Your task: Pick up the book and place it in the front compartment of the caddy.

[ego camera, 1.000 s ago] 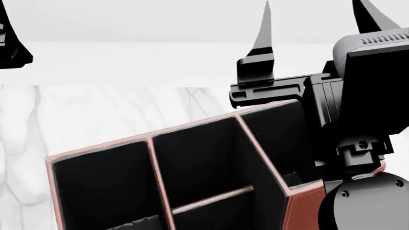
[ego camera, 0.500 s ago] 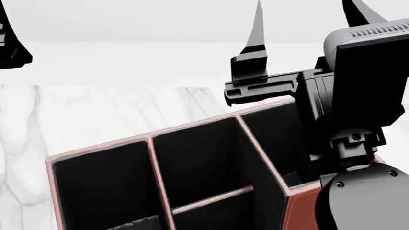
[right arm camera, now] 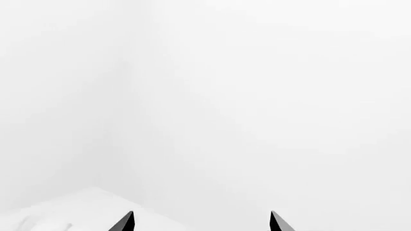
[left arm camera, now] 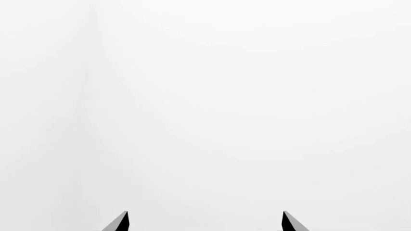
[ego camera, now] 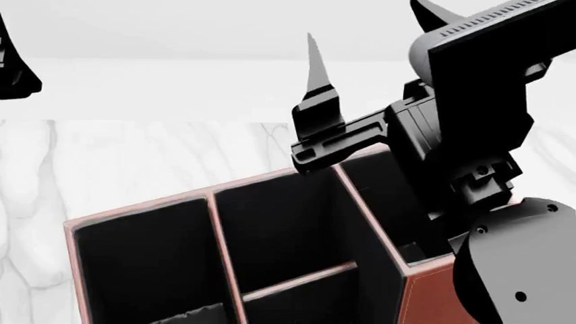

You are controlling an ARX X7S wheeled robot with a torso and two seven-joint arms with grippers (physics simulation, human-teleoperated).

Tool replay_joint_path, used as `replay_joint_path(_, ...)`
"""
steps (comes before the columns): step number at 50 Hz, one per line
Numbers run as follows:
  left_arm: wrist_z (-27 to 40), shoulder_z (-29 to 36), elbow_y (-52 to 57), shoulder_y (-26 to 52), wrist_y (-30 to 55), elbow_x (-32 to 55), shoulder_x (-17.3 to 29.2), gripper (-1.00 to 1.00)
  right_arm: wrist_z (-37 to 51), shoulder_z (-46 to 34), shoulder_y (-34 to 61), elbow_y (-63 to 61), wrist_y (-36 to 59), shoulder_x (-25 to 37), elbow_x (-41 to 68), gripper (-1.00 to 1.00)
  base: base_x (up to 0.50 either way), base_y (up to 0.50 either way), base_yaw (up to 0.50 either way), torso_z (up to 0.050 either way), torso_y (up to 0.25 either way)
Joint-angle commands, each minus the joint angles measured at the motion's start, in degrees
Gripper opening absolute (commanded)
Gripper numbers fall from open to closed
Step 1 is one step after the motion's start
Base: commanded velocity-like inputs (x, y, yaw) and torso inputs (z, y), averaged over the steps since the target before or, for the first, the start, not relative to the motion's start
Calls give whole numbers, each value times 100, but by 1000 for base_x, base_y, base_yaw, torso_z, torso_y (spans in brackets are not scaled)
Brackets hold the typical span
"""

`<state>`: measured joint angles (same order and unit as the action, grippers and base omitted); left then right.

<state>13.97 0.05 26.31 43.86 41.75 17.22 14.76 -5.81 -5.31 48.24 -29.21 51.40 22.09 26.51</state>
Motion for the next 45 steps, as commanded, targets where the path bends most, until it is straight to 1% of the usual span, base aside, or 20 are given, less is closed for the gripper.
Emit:
replay_joint_path(1, 35, 16, -13, -15, -5, 13, 27, 100, -460, 149, 60, -83, 239, 306, 444, 100, 0, 0, 0, 0, 0)
replay_joint_path(5, 42, 17, -14, -27, -13, 20, 39, 100, -651, 69, 92, -108, 365, 462, 561, 100, 0, 0, 0, 0, 0)
replay_joint_path(8, 50, 23, -56, -42, -48, 1, 54, 100, -1002, 202, 91, -168, 436, 580, 915, 100, 0, 0, 0, 0, 0)
replay_joint_path(10, 56, 17, -64, -35, -46, 13, 51, 100, -1081, 109, 74, -190, 330, 679, 823, 100, 0, 0, 0, 0, 0)
replay_joint_path(11, 63, 23, -58, -35, -48, 5, 57, 100, -1137, 164, 102, -170, 486, 706, 975, 100, 0, 0, 0, 0, 0)
replay_joint_path(15, 74, 20, -60, -30, -48, 12, 68, 100, -1527, 53, 42, -225, 384, 976, 1045, 100, 0, 0, 0, 0, 0)
replay_joint_path(17, 81, 18, -66, -29, -51, 14, 72, 100, -1561, -19, 58, -207, 422, 1073, 1001, 100, 0, 0, 0, 0, 0)
replay_joint_path(26, 93, 45, -80, -45, -66, 24, 89, 100, -2041, 292, 53, -288, 610, 1379, 1570, 100, 0, 0, 0, 0, 0)
replay_joint_path(33, 114, 39, -69, -43, -59, 42, 103, 100, -2288, 232, 76, -393, 749, 1673, 1709, 100, 0, 0, 0, 0, 0)
replay_joint_path(34, 112, 45, -70, -49, -62, 47, 102, 100, -2348, 329, 98, -387, 869, 1687, 1908, 100, 0, 0, 0, 0, 0)
replay_joint_path(45, 139, 54, -58, -52, -57, 73, 117, 100, -2723, 578, -77, -825, 1056, 2077, 2494, 100, 0, 0, 0, 0, 0)
